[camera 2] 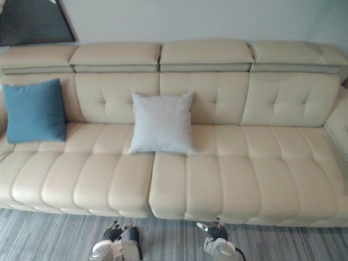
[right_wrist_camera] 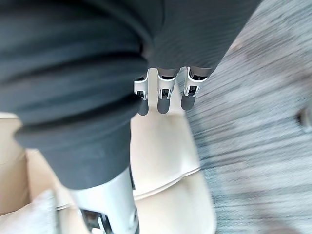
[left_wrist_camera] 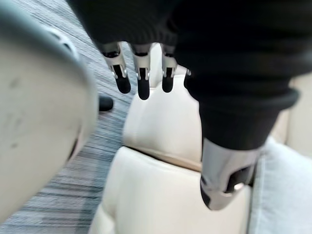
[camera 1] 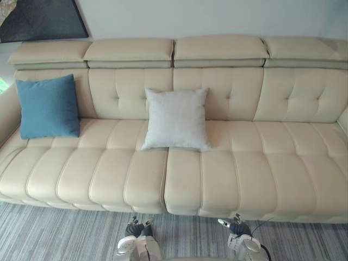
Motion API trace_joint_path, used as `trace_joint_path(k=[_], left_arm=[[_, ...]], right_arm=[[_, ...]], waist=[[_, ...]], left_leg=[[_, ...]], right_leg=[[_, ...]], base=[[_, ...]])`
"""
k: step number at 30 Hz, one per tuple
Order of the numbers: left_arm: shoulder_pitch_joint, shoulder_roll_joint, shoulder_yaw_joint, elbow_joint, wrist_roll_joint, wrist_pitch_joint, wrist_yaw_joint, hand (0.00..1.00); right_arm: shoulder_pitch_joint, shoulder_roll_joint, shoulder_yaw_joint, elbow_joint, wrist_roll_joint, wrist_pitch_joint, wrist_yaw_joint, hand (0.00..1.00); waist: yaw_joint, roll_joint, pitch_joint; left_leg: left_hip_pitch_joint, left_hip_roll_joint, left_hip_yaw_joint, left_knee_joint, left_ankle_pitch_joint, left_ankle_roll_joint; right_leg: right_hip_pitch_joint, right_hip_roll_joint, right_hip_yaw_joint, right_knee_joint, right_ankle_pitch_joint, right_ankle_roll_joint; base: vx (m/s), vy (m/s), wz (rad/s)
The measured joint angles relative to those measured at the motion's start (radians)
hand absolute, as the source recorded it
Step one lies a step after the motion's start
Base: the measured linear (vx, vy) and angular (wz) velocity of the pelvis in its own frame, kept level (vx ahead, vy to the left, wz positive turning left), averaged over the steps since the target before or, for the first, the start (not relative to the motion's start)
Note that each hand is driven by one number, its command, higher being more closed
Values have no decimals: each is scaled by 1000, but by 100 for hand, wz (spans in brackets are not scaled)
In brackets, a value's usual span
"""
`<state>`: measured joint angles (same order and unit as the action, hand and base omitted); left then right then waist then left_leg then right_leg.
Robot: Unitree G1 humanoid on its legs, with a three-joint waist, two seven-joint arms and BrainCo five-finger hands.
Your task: Pick up cushions and gather them together orderly.
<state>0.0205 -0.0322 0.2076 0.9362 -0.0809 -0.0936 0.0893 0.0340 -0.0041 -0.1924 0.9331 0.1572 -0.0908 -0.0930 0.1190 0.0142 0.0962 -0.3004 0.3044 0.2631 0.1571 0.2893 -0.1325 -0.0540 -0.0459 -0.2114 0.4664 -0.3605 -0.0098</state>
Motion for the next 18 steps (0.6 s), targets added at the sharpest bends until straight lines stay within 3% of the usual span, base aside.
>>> trace_joint_path(k=[1,3,5,8,9,10,11,13,18], left_arm=[[-5,7,4,0,0,-2,0,0],[-9,10,3,15,0,4,0,0],[-19,9,1,16,0,11,-1,0],[-16,-3,1,29,-1,14,-3,0],[-14,-10,2,41,-1,19,-2,0],[-8,-22,2,47,-1,22,-2,0],[1,-7,-1,52,0,25,1,0],[10,9,-1,54,0,34,8,0],[34,18,0,60,3,35,15,0]], right_arm=[[-8,4,0,0,1,0,-1,0],[-8,4,-1,9,3,1,-3,0],[-1,4,-6,40,3,4,-3,0],[17,10,-37,48,1,13,-1,0],[18,13,-62,49,-1,21,-1,0],[18,8,-78,49,-1,24,-1,0],[16,32,-92,66,-2,27,-3,0],[29,55,-117,70,-12,32,-4,0],[47,39,-171,82,-41,36,-6,0]], waist=[[7,-16,3],[-13,-17,11],[-15,-25,9],[-26,-28,-3],[-38,-16,-18],[-45,-13,-30],[-61,-45,-55],[-61,-57,-69],[-63,-41,-89]], left_leg=[[-16,-14,-2,121,-117,22],[-16,-39,-23,333,-289,55],[16,-47,-28,461,-395,63],[123,-70,-37,477,-530,26],[175,-85,-38,360,-561,15],[204,-105,-33,268,-575,24],[218,-147,-21,175,-541,35],[248,-186,-9,107,-508,54],[303,-239,-2,20,-468,82]], right_leg=[[1,-14,-14,-36,-8,-20],[-3,-22,-20,-77,47,-25],[-6,-25,-25,-109,84,-21],[-20,-40,-35,-150,135,2],[-24,-44,-36,-162,152,21],[-38,-44,-29,-166,163,36],[-59,-64,-17,-188,186,50],[-35,-76,13,-254,232,67],[18,-99,32,-335,288,84]], base=[[-391,-180,-29],[-345,-73,-7],[-252,68,9],[-156,165,17],[-97,221,16],[-82,217,22],[-74,184,11],[-49,157,-3],[-66,114,-4]])
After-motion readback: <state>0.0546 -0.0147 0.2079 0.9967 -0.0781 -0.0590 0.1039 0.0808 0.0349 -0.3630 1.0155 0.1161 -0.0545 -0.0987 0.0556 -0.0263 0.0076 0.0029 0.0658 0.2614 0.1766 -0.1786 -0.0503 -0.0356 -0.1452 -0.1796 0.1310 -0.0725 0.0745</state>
